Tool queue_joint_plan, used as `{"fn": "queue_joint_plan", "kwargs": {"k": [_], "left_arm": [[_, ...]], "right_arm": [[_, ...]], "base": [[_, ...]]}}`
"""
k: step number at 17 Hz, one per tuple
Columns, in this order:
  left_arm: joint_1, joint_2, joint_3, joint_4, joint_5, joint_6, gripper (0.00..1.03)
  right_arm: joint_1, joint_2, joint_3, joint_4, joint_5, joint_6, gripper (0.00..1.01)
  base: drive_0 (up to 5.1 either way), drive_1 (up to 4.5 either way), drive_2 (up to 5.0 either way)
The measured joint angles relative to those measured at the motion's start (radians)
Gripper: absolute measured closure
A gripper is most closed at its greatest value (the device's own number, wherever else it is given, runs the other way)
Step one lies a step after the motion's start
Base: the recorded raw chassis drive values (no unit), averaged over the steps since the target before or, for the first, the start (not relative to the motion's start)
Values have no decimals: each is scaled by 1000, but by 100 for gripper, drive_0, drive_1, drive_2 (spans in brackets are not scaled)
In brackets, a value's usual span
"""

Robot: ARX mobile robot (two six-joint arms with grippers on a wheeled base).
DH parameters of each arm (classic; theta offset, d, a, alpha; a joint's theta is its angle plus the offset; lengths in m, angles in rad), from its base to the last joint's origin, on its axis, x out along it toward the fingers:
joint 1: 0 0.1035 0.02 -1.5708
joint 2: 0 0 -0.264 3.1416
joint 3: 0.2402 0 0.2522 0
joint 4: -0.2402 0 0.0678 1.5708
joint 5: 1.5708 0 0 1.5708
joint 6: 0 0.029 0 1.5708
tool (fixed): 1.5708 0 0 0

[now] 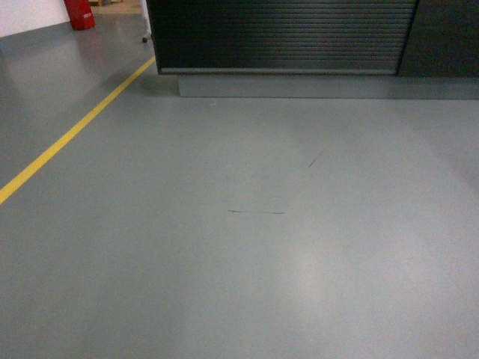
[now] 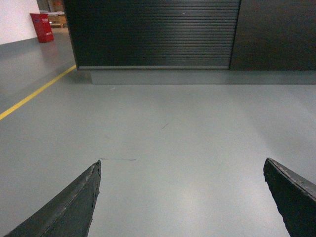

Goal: Place dark red mango on scale at checkout

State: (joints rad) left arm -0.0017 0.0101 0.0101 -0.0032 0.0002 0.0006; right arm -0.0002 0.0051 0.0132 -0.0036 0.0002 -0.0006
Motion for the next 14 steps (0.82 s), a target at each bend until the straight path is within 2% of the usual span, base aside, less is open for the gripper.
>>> {"fn": "queue_joint_plan", "kwargs": {"k": [14], "left_arm": [[0, 0, 0, 0, 0, 0, 5]], "right_arm": [[0, 0, 0, 0, 0, 0, 3]], "base": [[0, 0, 0]]}}
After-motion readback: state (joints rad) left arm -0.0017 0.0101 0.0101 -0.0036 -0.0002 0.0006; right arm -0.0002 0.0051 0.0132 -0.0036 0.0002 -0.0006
